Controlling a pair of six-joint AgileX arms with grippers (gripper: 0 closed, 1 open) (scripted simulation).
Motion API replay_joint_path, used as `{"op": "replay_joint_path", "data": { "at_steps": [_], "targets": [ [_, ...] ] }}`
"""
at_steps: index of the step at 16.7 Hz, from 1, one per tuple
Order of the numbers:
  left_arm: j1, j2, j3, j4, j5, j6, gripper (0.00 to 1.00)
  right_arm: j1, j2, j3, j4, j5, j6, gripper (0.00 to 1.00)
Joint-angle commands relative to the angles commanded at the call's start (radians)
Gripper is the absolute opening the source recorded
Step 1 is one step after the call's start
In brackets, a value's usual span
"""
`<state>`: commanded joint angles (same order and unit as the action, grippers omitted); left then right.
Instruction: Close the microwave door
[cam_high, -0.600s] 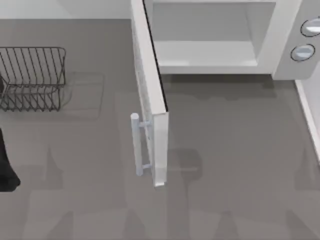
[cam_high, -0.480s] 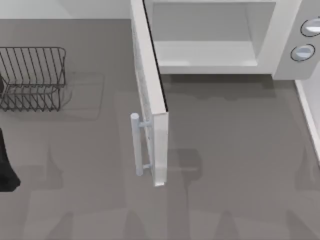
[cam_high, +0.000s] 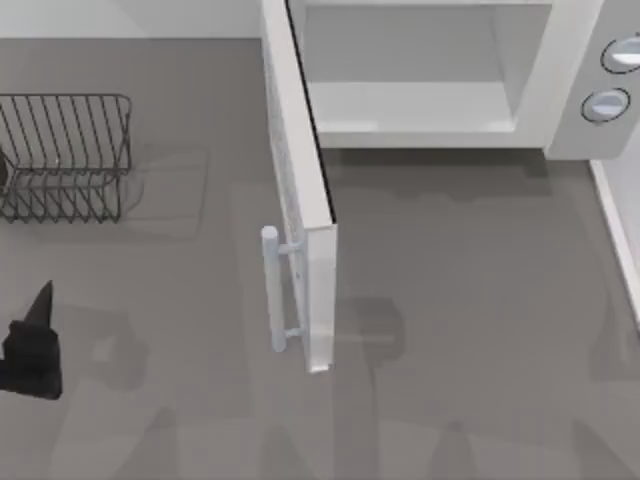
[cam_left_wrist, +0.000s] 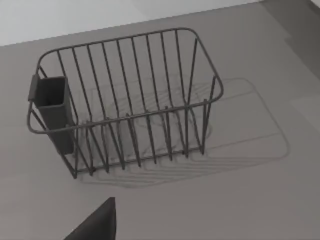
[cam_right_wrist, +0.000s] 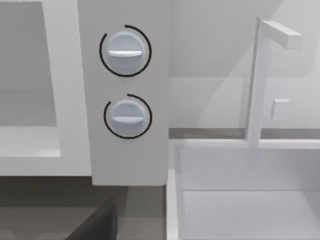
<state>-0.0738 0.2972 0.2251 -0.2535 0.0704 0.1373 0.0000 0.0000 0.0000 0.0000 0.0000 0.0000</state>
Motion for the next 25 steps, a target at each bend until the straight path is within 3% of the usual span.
{"op": "replay_joint_path", "data": {
  "at_steps": [6, 15, 21, 25],
  "targets": [
    [-0.092, 0.445, 0.400, -0.379, 0.095, 0.211, 1.00, 0.000, 0.000, 0.000, 0.000, 0.000, 0.000, 1.00],
    [-0.237, 1.141, 1.175, -0.956, 0.254, 0.569, 1.00, 0.000, 0.000, 0.000, 0.000, 0.000, 0.000, 1.00],
    [-0.298, 1.433, 1.634, -1.181, 0.343, 0.750, 1.00, 0.000, 0.000, 0.000, 0.000, 0.000, 0.000, 1.00],
    [-0.316, 1.515, 1.797, -1.237, 0.374, 0.815, 1.00, 0.000, 0.000, 0.000, 0.000, 0.000, 0.000, 1.00]
  ]
}}
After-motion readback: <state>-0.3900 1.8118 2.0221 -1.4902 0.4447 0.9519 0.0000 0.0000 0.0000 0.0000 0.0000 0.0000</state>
